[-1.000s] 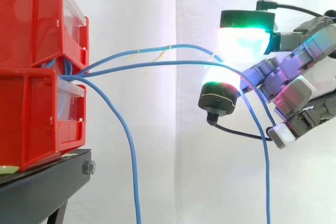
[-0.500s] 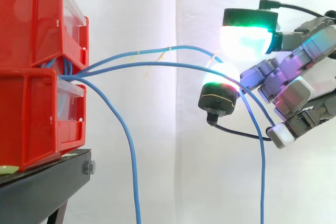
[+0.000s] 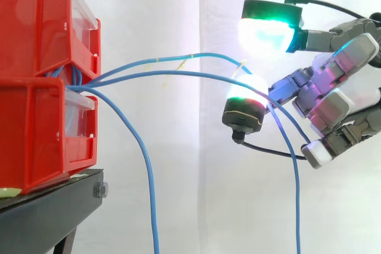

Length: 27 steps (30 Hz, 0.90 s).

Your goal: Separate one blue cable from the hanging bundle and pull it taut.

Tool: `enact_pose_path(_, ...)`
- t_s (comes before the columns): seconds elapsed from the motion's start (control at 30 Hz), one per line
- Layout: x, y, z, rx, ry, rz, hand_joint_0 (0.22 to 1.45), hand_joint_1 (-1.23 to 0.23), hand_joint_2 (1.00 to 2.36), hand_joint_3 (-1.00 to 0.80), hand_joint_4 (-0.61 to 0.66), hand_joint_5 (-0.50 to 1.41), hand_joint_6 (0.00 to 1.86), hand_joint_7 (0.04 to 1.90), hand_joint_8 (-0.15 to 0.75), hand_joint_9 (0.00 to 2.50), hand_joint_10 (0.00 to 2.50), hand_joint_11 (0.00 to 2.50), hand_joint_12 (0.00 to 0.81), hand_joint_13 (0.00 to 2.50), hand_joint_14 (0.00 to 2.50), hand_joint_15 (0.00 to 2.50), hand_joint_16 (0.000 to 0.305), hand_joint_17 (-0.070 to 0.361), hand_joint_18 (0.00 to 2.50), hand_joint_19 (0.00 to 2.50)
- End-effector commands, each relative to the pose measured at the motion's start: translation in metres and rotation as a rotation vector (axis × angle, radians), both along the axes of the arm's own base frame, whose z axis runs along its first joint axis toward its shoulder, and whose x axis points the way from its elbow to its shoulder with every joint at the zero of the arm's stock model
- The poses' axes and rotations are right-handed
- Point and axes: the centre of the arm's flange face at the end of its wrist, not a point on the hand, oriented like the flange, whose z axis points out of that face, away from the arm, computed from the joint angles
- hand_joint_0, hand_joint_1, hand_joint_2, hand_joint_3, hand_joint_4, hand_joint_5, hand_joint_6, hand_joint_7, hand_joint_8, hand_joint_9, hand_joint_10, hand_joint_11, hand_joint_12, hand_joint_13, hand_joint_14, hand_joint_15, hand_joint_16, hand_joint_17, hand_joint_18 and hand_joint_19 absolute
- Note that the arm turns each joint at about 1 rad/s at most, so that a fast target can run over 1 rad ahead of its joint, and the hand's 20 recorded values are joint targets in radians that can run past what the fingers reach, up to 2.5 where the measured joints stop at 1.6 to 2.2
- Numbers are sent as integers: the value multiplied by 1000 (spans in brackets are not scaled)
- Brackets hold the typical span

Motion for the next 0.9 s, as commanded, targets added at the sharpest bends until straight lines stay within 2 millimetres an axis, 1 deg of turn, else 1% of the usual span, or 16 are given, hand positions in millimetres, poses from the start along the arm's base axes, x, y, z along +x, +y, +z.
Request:
enact_pose_path(0.0,0,0,0,0,0,-1,558,-689,1000,-500,154,121,504,1185,187,1905,19,435,329,1391,18,571,51,115,900,555)
enact_pose_path(0.2,0,0,0,0,0,-1,645,-750,1000,-500,142,124,504,1189,186,1920,18,462,319,1401,20,575,47,106,892,554)
enact_pose_path(0.27,0,0,0,1,0,-1,651,-756,1000,-500,149,125,505,1192,183,1928,20,482,321,1402,19,567,47,105,898,552)
enact_pose_path(0.33,0,-1,1,0,-1,-1,627,-713,1000,-500,146,126,504,1193,175,1935,18,478,311,1406,18,571,47,105,898,560)
enact_pose_path(0.37,0,0,0,0,0,-1,574,-635,1000,-500,156,128,504,1192,170,1950,18,456,316,1413,19,568,48,107,909,551)
enact_pose_path(0.4,0,0,0,0,0,-1,514,-500,1000,-500,168,131,505,1194,179,1964,18,426,330,1440,18,551,52,117,943,534)
enact_pose_path(0.43,0,0,0,0,0,-1,511,-486,1000,-500,168,131,505,1199,176,1963,16,423,328,1440,18,552,52,118,944,532)
enact_pose_path(0.47,0,-1,1,0,-1,-1,489,-414,1000,-500,174,132,505,1198,182,1970,16,401,336,1450,16,545,54,123,961,518)
enact_pose_path(0.5,0,1,0,0,0,1,457,-263,1000,-500,185,132,505,1201,183,1967,14,354,349,1465,17,527,59,132,979,497)
enact_pose_path(0.53,0,0,0,0,0,-1,454,-243,1000,-500,183,133,505,1201,184,1969,13,346,353,1468,16,527,59,133,983,495)
enact_pose_path(0.6,0,1,0,0,0,1,433,-117,1000,-500,190,133,505,1200,183,1964,12,296,364,1471,16,502,63,141,999,479)
enact_pose_path(0.67,0,0,0,0,0,-1,435,-60,1000,-500,173,134,505,1200,181,1964,11,270,361,1463,14,482,63,141,992,483)
enact_pose_path(0.73,0,-1,0,-2,0,-2,452,-64,1000,-500,149,139,504,1222,158,1975,11,267,356,1446,14,482,60,136,972,487)
enact_pose_path(0.8,0,-2,0,-5,-1,-14,513,-184,1000,-500,129,141,504,1228,109,1966,11,282,327,1383,15,477,52,118,903,529)
enact_pose_path(0.83,0,-3,0,-6,-1,-18,526,-207,1000,-500,119,141,504,1227,104,1966,11,290,326,1375,15,478,50,113,886,530)
enact_pose_path(0.87,-1,-3,1,-6,-2,-19,559,-277,1000,-500,114,141,504,1229,96,1962,13,294,317,1349,15,480,48,108,865,549)
